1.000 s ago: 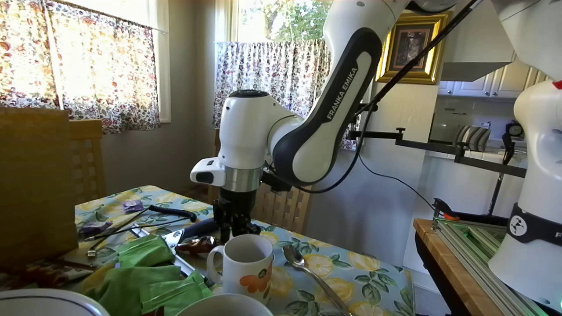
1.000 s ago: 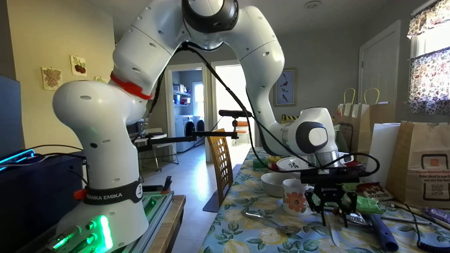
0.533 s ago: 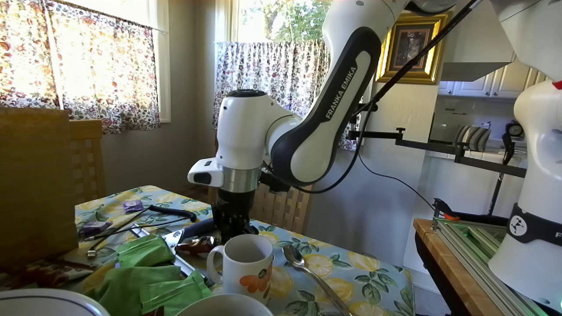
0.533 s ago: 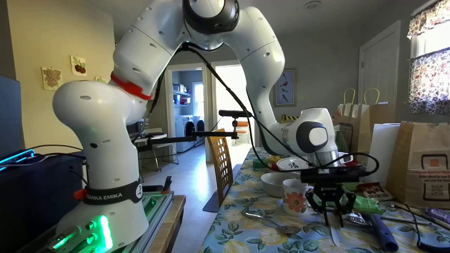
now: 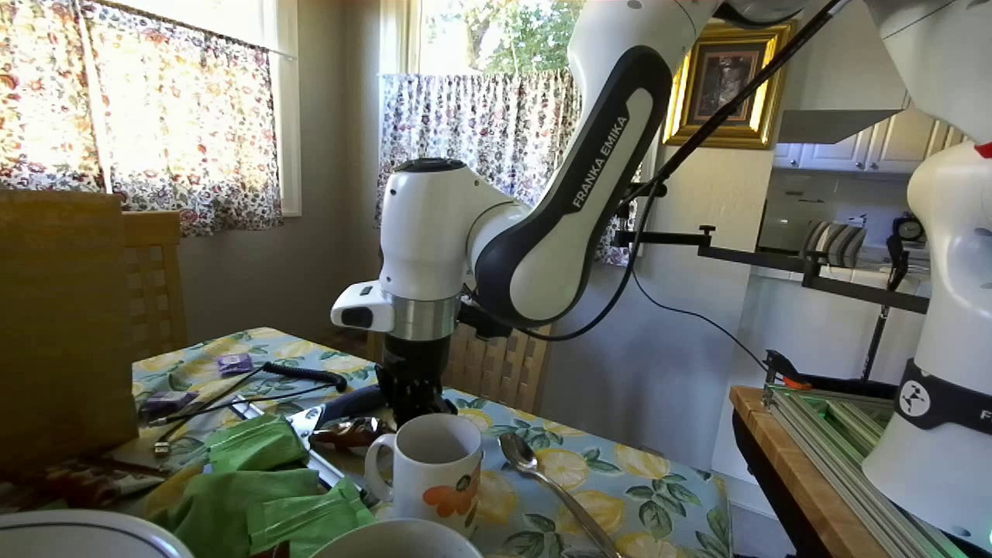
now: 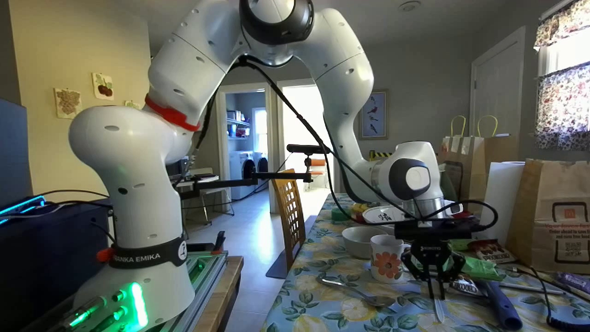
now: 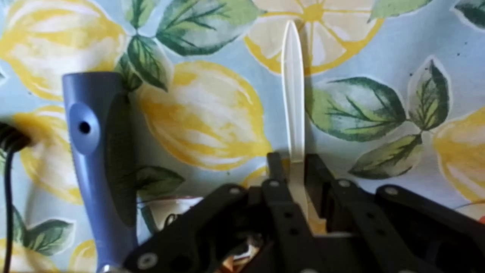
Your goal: Use the plastic knife to stir the contents of the small white bowl
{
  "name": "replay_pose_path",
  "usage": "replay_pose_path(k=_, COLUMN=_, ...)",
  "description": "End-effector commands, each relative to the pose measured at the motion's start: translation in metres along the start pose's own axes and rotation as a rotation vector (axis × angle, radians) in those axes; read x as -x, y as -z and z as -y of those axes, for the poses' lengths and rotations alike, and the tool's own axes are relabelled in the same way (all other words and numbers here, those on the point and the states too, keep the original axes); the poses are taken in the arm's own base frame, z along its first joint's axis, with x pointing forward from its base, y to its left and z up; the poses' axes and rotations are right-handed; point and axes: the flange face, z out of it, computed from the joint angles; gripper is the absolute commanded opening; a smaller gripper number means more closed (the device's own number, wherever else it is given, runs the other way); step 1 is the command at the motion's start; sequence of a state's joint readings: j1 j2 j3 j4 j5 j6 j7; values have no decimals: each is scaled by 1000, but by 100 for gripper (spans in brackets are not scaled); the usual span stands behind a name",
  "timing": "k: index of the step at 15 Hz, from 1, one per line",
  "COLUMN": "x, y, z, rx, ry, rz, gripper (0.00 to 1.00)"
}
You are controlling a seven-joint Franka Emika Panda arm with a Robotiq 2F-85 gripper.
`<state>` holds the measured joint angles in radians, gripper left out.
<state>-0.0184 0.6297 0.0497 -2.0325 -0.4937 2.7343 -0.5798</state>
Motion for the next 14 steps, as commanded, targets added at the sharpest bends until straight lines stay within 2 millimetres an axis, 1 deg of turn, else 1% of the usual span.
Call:
replay_pose_path(k=1, x=-1, y=-8, z=-10, rx=-22, ry=27, rz=1, gripper=16)
replay_pose_path(k=2, x=-1, y=-8, z=-11, rx=-22, ry=29, rz=2, gripper=16)
replay_pose_path(k=3, x=0, y=-8, z=-11, rx=-24, ry=29, rz=3, gripper=8)
replay_pose_path(k=5, x=0, y=-8, z=-11, rx=-26, ry=28, rz=3, gripper=0)
replay_pose_path(k=6, x=0, y=-8, z=-11, rx=-28, ry=27, rz=3, gripper=2)
replay_pose_path(k=10, x=1, y=-5, z=-12, rx=-34, ry=21, rz=8, gripper=3)
replay_pose_path(k=14, x=10, y=7, z=-18, rx=-26, ry=-23, rz=-1, gripper=3)
